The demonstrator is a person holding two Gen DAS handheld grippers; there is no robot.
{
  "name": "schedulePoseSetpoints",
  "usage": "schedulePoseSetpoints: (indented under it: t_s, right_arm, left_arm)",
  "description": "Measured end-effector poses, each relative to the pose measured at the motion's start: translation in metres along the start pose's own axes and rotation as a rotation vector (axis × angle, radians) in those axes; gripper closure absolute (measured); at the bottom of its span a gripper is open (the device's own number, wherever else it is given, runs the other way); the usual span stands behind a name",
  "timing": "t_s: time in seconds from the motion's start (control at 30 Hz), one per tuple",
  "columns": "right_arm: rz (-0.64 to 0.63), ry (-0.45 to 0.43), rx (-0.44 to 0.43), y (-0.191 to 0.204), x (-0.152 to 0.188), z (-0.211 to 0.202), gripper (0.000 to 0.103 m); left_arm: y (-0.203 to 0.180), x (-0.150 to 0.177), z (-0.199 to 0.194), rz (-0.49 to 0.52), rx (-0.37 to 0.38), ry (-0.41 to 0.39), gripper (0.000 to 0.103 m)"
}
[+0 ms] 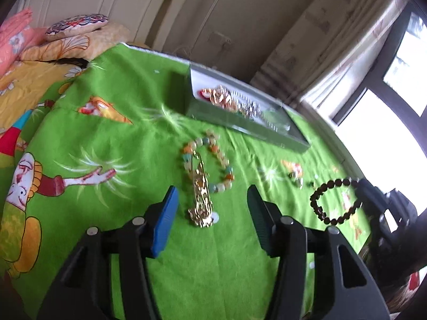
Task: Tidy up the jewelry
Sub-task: 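Carry both pieces over the silver box and open both tools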
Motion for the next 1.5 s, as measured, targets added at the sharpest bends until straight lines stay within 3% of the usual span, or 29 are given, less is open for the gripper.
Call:
schedulePoseSetpoints:
  t_s: [0.13, 0.17, 0.2, 0.27, 0.47, 0.63, 0.83, 1.17, 1.5]
  right_arm:
    - [0.037, -0.035, -0.008, -0.006, -0.004, -0.01, 0.09]
    - [0.043, -0.044, -0.005, -0.007, -0.006, -0.01, 0.09]
    - [0.049, -0.051, -0.004, -0.008, -0.007, -0.012, 0.09]
    - [0.063, -0.06, 0.003, -0.012, -0.009, -0.014, 0.09]
    - [0.092, -0.069, 0.016, -0.026, -0.011, -0.014, 0.09]
    - [0.09, -0.078, 0.031, -0.036, -0.018, -0.007, 0.09]
    - [0.089, -0.085, 0.052, -0.055, -0.035, 0.012, 0.09]
    - [0.146, -0.044, 0.006, -0.093, -0.063, 0.077, 0.09]
    - [0.224, 0.036, -0.11, -0.111, -0.088, 0.155, 0.09]
  left_arm:
    - [0.002, 0.002, 0.015, 0.03, -0.104, 0.05, 0.052]
    - [0.003, 0.001, 0.018, 0.036, -0.132, 0.056, 0.062]
    - [0.005, 0.0, 0.02, 0.044, -0.167, 0.063, 0.084]
    - [0.004, 0.0, 0.024, 0.07, -0.185, 0.073, 0.087]
    - [-0.01, -0.005, 0.008, 0.099, -0.151, 0.014, 0.087]
    - [-0.037, -0.025, -0.012, 0.143, -0.129, -0.027, 0.087]
    - [-0.069, -0.056, -0.007, 0.205, -0.112, -0.039, 0.087]
    - [-0.087, -0.125, 0.032, 0.204, -0.07, -0.011, 0.087]
    - [-0.076, -0.188, 0.094, 0.158, -0.116, 0.049, 0.087]
Point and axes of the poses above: each gripper's, at about its wrist camera, not at the fingertips, and z roughly the way its jaws point, y to its left, x to its underside, the point moved 10 cm from there along z, roughly the way its jaws point, and after that the axes turned 13 degrees about y, right-handed, at the moved point
